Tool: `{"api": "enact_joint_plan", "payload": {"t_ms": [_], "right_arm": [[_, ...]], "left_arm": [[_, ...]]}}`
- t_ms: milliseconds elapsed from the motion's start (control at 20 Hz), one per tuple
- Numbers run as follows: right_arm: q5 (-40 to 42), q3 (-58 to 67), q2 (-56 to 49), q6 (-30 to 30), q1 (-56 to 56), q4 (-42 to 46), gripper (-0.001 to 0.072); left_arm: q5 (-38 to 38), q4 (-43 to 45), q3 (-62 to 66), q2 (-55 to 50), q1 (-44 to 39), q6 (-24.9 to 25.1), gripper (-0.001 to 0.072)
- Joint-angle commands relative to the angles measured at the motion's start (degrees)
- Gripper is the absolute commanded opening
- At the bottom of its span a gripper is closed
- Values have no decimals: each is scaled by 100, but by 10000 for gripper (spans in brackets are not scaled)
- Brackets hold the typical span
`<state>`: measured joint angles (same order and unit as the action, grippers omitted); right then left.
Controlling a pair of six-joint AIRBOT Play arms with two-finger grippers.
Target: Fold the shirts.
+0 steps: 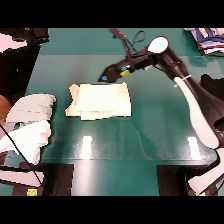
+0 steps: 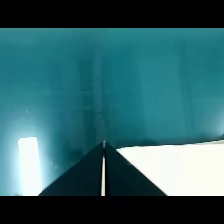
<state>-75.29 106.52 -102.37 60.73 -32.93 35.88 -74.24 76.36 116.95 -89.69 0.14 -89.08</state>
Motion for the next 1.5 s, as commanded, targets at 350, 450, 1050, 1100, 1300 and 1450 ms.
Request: {"api": "enact_joint_plan", "payload": {"t_ms": [350,450,1050,1100,1300,1450], "right_arm": [[833,-3687,1064,826,1637,282,600],[1012,-3897,787,813,1550,-208,600],[1429,-2387,-474,363,695,-675,21],[1368,-2245,-461,380,748,-557,21],[1338,-2044,55,656,1390,146,21],[1292,-2046,734,820,2358,612,21]], "left_arm": [[70,-138,-142,35,-280,109,30],[105,-177,-142,35,-365,107,30],[4,-660,-142,35,-404,153,29],[2,-785,-142,35,-409,151,29],[-28,-785,-142,81,-807,170,29],[-26,-782,-142,83,-1300,258,29]]}}
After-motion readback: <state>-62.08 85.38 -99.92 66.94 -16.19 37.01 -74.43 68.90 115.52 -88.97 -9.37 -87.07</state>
